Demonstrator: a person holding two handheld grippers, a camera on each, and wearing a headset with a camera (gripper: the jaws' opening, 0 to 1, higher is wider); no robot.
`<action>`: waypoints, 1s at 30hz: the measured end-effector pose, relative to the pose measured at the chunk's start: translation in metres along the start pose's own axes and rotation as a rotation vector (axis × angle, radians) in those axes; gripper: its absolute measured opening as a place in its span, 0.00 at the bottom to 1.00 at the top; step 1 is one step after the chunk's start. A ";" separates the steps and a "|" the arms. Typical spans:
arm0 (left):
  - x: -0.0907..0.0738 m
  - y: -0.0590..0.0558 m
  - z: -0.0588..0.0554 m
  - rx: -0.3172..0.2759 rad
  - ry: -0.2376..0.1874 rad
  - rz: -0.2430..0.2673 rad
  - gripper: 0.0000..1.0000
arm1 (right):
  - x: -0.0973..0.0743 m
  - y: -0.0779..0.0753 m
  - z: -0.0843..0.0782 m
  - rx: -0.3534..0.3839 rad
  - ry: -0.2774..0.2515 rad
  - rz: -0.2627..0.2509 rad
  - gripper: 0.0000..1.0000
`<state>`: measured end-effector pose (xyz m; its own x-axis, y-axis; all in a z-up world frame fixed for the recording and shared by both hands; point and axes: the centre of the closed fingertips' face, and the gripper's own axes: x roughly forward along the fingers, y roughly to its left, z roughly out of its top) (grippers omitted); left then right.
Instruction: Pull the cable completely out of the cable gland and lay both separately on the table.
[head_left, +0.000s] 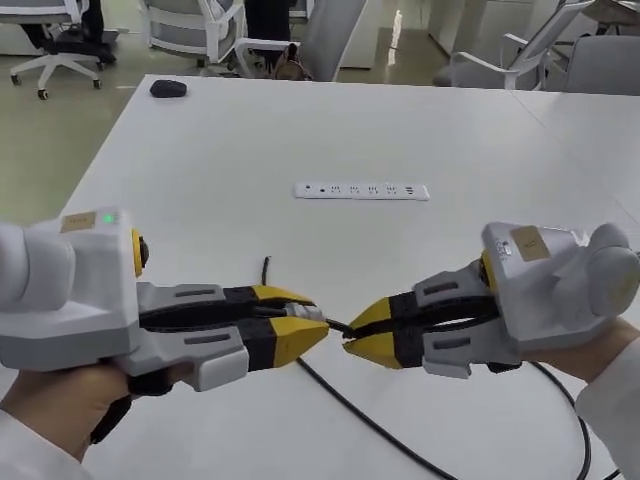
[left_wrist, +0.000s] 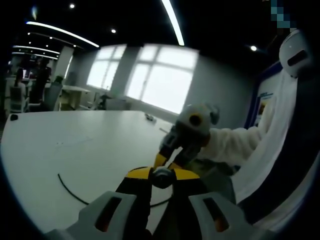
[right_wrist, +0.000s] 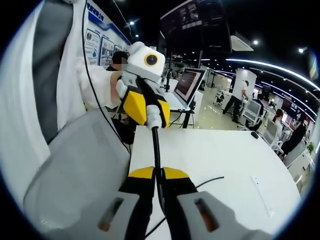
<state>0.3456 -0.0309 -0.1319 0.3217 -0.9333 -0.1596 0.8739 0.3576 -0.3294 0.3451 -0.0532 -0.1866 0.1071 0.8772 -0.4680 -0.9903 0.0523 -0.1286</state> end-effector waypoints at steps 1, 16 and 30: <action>-0.001 0.001 0.000 -0.001 -0.001 0.002 0.16 | 0.000 0.000 -0.002 -0.001 0.006 0.002 0.03; -0.013 0.013 -0.005 -0.020 -0.008 0.049 0.16 | 0.006 -0.003 -0.053 0.025 0.145 -0.009 0.03; -0.028 0.025 -0.010 -0.061 -0.034 0.095 0.16 | 0.047 -0.008 -0.115 0.017 0.310 -0.024 0.04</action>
<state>0.3547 0.0043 -0.1451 0.4151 -0.8953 -0.1616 0.8152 0.4449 -0.3709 0.3686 -0.0672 -0.3077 0.1497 0.6884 -0.7097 -0.9882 0.0814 -0.1295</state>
